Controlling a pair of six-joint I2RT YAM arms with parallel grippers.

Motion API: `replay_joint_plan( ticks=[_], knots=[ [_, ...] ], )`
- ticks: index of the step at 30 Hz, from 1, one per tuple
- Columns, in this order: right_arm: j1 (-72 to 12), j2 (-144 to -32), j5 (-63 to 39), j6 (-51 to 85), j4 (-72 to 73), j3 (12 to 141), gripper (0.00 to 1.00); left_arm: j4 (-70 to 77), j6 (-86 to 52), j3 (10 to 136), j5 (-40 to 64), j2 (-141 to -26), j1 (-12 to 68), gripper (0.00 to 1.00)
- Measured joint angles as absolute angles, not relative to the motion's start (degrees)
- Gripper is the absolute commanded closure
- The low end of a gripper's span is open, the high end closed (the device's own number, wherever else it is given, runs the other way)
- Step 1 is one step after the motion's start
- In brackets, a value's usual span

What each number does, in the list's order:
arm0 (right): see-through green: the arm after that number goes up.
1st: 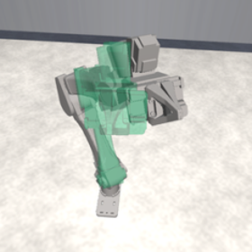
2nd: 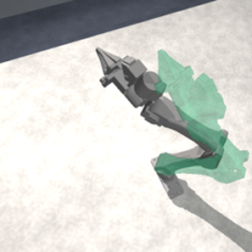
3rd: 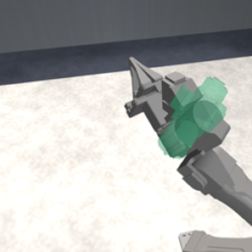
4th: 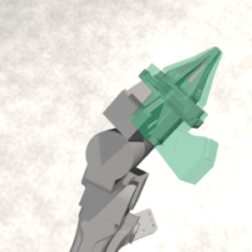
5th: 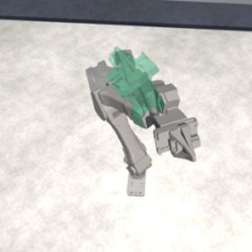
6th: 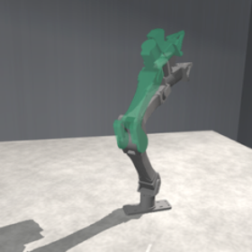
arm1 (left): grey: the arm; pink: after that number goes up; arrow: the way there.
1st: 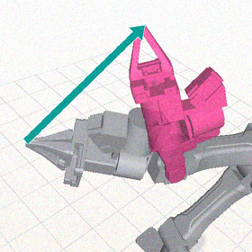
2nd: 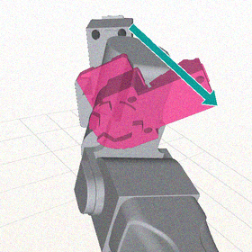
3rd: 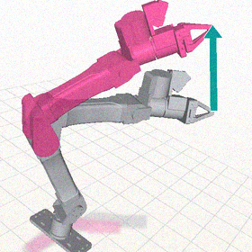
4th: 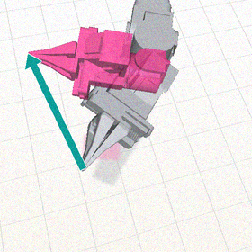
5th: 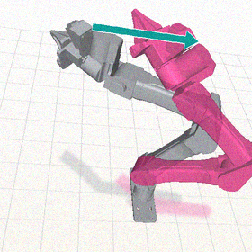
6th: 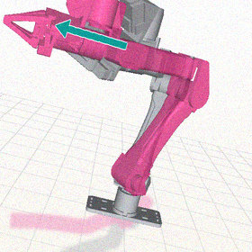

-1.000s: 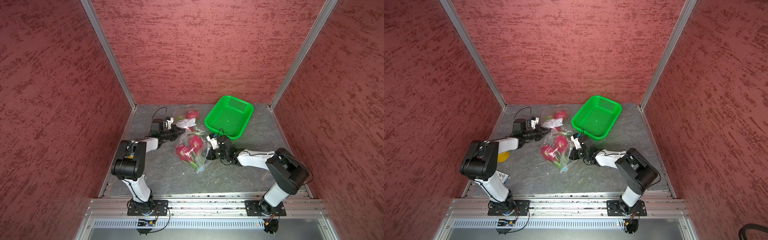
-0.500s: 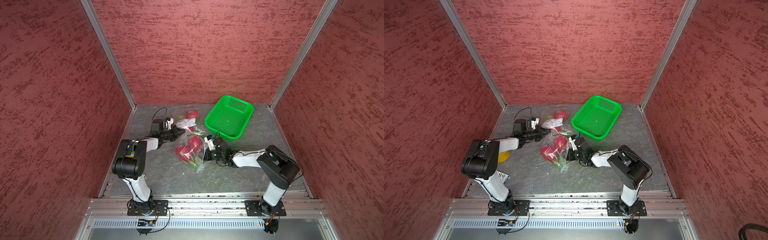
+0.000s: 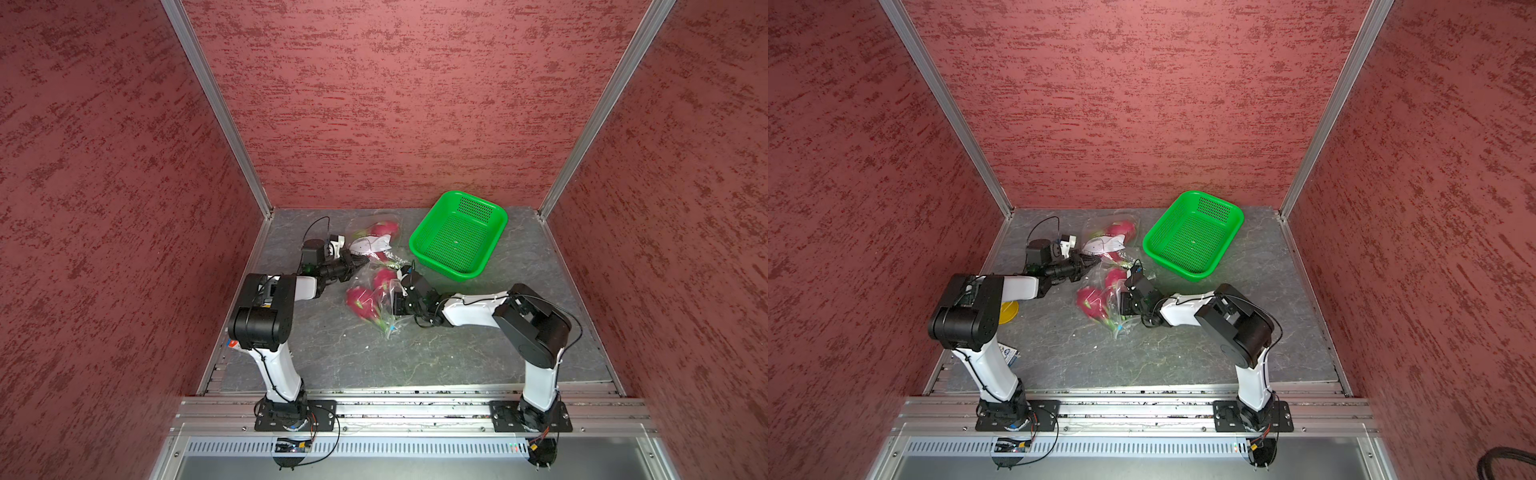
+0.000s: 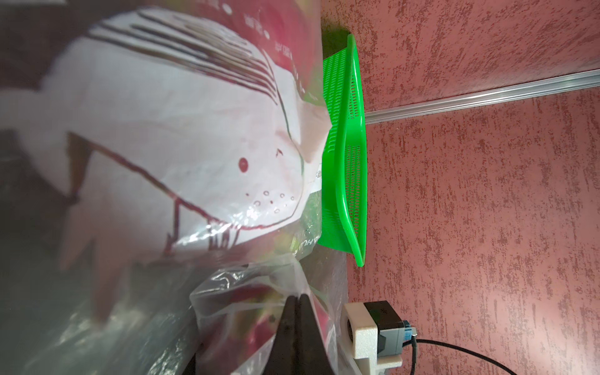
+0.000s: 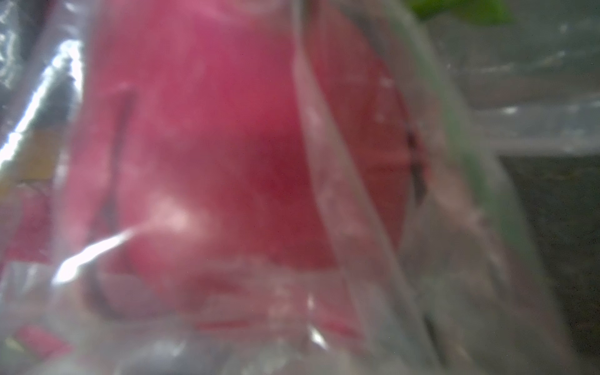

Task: Open the zip-top bag and take out the dragon fruit
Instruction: Pick up the dragon fruit from the zipper food storage bag.

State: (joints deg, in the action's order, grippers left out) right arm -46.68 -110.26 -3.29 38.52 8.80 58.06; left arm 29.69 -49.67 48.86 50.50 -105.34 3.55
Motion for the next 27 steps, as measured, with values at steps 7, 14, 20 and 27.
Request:
replay_joint_plan(
  ticks=[7, 14, 20, 27],
  knots=[
    [-47.0, -110.7, -0.5, 38.3, 7.4, 58.6, 0.71, 30.6, -50.4, 48.5, 51.2, -105.3, 2.5, 1.0],
    [-46.5, -106.4, -1.7, 36.5, 7.5, 55.2, 0.79, 30.7, -50.6, 47.3, 51.7, -105.3, 0.6, 1.0],
    [-44.8, -99.1, -5.8, 35.6, 8.9, 50.4, 0.78, 30.5, -50.6, 46.6, 53.1, -105.3, -1.1, 1.0],
    [-43.8, -96.3, -9.8, 35.5, 13.3, 45.5, 0.76, 30.2, -50.6, 45.9, 55.4, -105.3, -1.5, 1.0]
  ],
)
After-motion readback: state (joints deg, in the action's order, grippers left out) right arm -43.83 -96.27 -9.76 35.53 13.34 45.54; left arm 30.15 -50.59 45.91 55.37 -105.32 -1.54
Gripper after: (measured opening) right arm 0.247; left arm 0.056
